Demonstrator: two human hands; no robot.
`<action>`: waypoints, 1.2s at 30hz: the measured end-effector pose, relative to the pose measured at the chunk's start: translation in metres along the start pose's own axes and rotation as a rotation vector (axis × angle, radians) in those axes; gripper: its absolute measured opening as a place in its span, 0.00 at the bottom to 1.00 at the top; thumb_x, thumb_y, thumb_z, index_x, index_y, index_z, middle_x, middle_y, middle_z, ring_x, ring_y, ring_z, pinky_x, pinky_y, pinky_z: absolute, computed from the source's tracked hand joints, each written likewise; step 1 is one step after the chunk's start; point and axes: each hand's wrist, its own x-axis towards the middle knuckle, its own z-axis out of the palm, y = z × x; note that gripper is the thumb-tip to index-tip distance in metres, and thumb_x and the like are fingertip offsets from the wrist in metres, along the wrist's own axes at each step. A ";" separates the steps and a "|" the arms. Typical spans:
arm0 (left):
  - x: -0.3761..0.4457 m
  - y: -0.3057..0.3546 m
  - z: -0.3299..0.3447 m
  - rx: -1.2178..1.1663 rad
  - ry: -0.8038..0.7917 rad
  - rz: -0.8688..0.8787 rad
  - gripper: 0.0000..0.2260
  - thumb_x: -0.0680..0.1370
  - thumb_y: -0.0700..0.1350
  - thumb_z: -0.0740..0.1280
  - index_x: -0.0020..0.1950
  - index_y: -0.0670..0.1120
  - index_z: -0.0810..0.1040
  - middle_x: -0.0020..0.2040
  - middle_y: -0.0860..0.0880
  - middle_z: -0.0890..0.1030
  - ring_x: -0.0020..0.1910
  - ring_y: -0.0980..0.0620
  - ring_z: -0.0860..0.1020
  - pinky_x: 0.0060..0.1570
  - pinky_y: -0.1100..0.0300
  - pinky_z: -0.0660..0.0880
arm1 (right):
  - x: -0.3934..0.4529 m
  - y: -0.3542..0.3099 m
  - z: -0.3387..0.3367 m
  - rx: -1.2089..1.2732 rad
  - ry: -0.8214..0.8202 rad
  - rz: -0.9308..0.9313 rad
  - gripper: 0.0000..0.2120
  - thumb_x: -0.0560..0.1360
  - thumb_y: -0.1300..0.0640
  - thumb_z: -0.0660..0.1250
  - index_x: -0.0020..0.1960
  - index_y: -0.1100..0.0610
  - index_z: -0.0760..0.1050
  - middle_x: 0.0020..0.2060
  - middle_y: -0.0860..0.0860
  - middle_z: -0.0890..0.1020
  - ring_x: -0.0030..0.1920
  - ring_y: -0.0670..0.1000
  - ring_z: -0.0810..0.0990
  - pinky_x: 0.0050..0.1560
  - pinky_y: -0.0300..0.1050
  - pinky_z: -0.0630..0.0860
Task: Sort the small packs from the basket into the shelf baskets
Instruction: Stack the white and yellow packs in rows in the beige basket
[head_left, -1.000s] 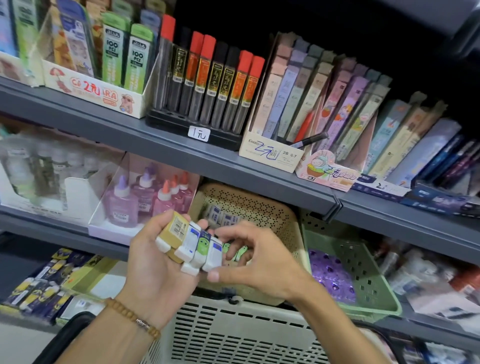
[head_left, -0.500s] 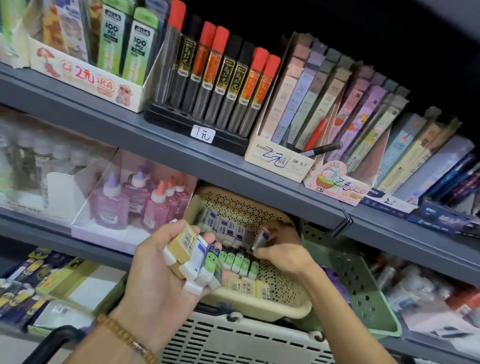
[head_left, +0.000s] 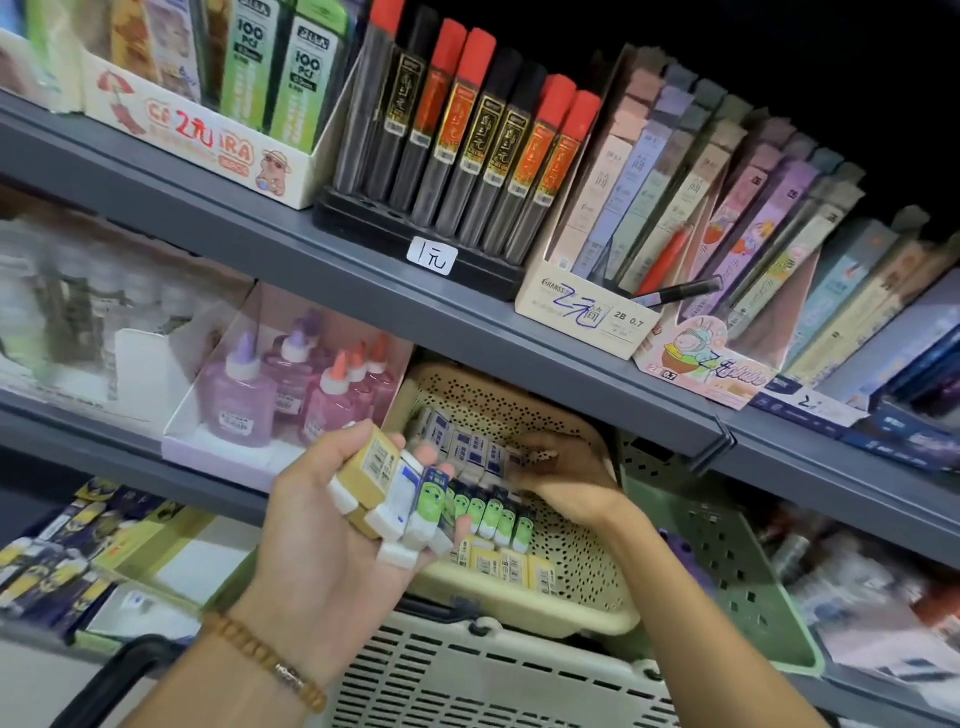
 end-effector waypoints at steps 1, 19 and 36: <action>0.000 -0.001 0.000 -0.012 0.001 -0.003 0.08 0.72 0.50 0.67 0.45 0.46 0.77 0.49 0.42 0.82 0.51 0.41 0.81 0.51 0.36 0.76 | -0.009 -0.006 0.001 0.033 0.046 -0.042 0.20 0.73 0.53 0.74 0.64 0.49 0.76 0.58 0.44 0.81 0.57 0.45 0.79 0.60 0.40 0.73; 0.001 -0.008 0.005 0.091 -0.079 0.101 0.09 0.69 0.47 0.66 0.44 0.43 0.76 0.45 0.42 0.79 0.48 0.42 0.78 0.58 0.38 0.73 | -0.100 -0.070 0.026 0.078 -0.050 -0.441 0.31 0.62 0.46 0.80 0.62 0.46 0.76 0.50 0.42 0.74 0.38 0.40 0.74 0.41 0.35 0.73; -0.005 0.015 -0.010 0.074 0.057 0.204 0.05 0.66 0.45 0.69 0.39 0.45 0.77 0.39 0.47 0.81 0.49 0.45 0.83 0.46 0.43 0.80 | 0.000 -0.036 0.050 0.031 -0.195 -0.105 0.33 0.63 0.54 0.81 0.65 0.55 0.71 0.42 0.50 0.79 0.44 0.50 0.79 0.48 0.47 0.77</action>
